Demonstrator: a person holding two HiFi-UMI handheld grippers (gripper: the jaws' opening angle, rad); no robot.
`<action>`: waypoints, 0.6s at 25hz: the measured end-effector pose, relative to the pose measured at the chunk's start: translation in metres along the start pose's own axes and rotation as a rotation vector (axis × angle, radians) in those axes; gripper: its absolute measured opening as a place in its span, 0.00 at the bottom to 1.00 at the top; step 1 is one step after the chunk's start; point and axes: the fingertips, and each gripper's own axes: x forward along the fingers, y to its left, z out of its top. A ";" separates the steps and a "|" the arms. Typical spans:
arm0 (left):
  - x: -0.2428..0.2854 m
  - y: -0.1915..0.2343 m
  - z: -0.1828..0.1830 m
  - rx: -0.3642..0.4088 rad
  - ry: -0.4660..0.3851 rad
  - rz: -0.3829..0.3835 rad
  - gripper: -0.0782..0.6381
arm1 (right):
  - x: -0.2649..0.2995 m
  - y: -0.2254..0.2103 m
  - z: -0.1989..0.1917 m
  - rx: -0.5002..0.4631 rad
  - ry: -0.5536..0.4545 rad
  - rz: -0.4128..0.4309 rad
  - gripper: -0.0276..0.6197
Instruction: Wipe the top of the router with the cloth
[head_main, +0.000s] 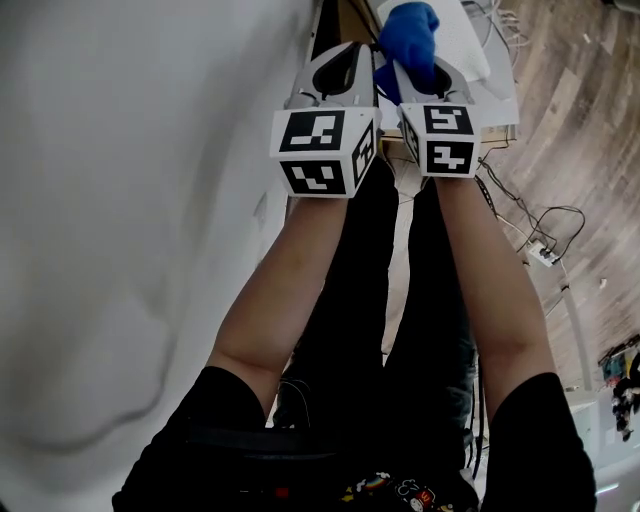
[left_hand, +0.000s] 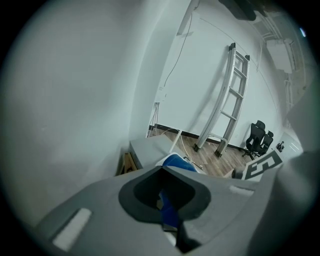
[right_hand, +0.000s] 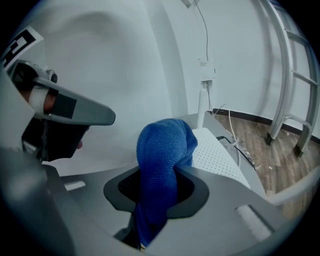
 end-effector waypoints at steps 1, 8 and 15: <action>0.001 -0.001 -0.001 0.000 0.002 -0.004 0.11 | -0.003 0.000 -0.004 0.006 0.002 -0.002 0.23; 0.007 -0.024 -0.007 0.035 0.025 -0.053 0.11 | -0.032 -0.010 -0.038 0.022 0.042 -0.020 0.23; 0.018 -0.057 -0.013 0.060 0.043 -0.110 0.11 | -0.055 -0.046 -0.051 0.067 0.036 -0.085 0.23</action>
